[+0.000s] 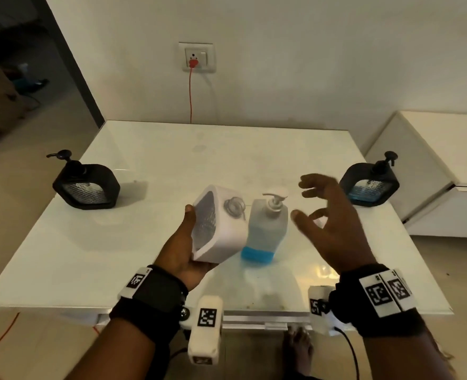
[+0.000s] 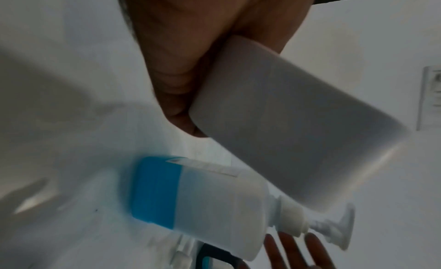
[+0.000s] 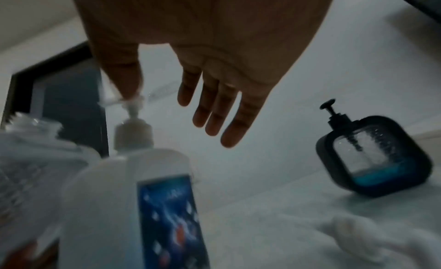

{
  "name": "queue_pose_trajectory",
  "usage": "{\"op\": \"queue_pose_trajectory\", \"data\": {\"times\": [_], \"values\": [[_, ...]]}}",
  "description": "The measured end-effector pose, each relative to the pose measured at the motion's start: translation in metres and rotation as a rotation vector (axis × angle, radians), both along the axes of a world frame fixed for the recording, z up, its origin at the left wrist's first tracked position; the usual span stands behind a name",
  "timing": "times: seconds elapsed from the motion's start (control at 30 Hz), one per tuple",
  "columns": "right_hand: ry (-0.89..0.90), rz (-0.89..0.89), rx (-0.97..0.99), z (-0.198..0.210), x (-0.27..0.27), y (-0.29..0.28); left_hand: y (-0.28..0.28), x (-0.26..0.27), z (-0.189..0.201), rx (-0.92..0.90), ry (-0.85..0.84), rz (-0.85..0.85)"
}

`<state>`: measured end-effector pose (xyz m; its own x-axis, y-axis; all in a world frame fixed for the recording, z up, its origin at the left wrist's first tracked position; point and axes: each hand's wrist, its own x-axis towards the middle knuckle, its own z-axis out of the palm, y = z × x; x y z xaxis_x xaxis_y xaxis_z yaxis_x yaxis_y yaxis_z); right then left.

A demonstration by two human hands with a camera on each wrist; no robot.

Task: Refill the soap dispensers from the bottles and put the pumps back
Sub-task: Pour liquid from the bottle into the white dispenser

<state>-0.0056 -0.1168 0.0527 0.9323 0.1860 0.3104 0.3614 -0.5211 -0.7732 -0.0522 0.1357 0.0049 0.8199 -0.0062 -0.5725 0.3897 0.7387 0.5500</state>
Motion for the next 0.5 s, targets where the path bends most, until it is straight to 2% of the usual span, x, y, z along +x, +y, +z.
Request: {"op": "queue_pose_trajectory", "data": {"times": [0.07, 0.13, 0.5], "values": [[0.161, 0.106, -0.123, -0.015, 0.003, -0.005, 0.003, 0.002, -0.002, -0.003, 0.016, 0.018], [0.248, 0.145, -0.164, -0.025, 0.005, 0.000, 0.005, 0.004, -0.006, 0.006, 0.017, 0.036], [0.404, 0.258, -0.072, -0.027, 0.024, 0.020, -0.002, 0.005, -0.001, 0.135, -0.065, -0.020]]}}
